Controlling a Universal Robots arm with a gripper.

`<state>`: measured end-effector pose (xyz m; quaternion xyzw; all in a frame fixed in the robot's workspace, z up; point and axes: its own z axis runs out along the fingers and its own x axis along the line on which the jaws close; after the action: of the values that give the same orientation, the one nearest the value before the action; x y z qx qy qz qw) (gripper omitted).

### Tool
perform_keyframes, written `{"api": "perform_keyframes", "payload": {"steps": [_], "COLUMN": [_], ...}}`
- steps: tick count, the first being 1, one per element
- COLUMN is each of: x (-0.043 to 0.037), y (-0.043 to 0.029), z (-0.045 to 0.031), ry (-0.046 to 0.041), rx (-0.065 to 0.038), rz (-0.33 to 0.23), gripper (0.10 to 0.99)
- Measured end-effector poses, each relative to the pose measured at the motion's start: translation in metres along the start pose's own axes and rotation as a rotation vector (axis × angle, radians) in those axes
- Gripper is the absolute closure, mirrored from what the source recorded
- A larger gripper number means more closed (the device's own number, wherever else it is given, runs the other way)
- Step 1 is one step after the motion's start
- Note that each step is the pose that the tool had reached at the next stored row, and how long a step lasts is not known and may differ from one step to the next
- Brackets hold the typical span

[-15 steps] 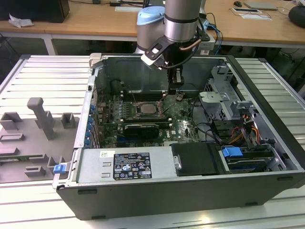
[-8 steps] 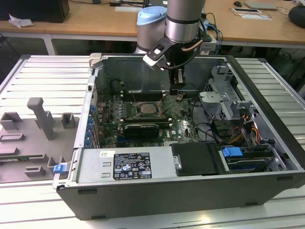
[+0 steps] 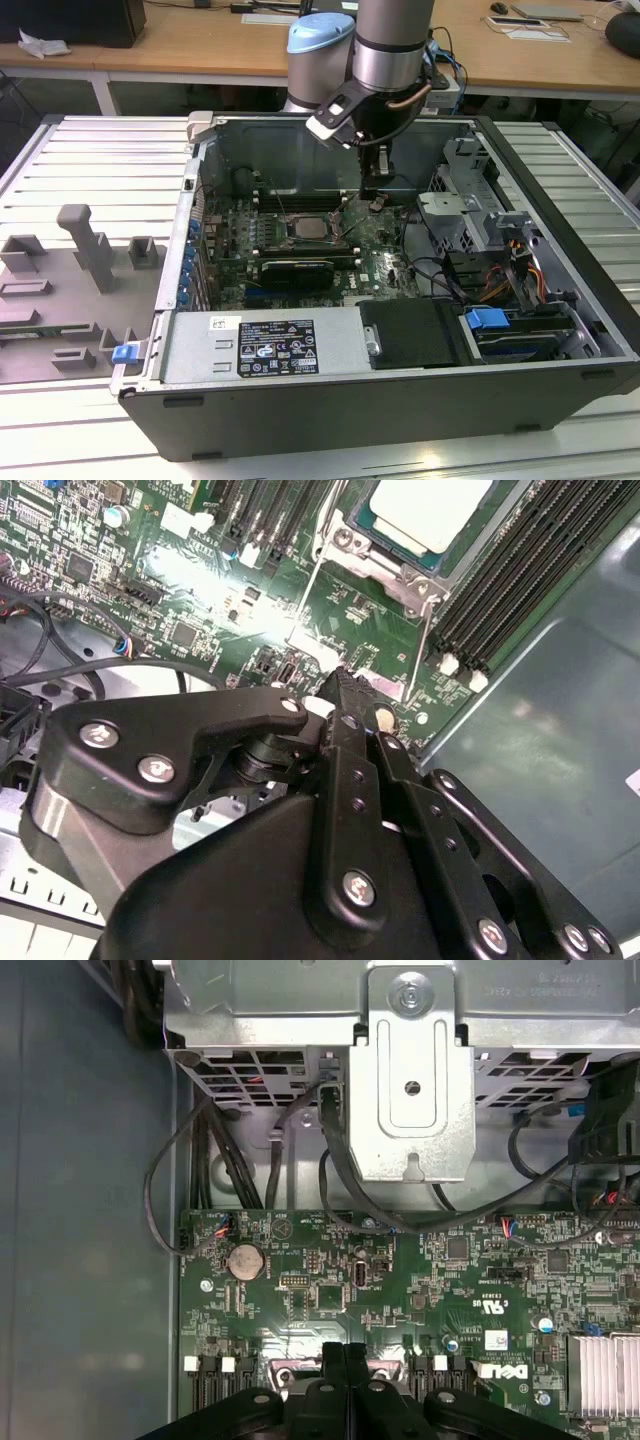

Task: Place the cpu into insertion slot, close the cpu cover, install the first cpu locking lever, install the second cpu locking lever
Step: 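Close the cpu cover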

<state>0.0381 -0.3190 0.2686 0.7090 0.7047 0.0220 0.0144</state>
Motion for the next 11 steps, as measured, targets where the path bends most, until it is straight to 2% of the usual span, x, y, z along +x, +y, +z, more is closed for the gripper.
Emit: {"api": "perform_keyframes", "payload": {"steps": [8, 11], "x": [0.0006, 0.0008], "y": [0.0106, 0.0159], "z": [0.0039, 0.0109], "ry": [-0.0008, -0.0019], "rx": [0.000, 0.000], "rz": [-0.001, -0.002], "gripper": [0.980, 0.980]}}
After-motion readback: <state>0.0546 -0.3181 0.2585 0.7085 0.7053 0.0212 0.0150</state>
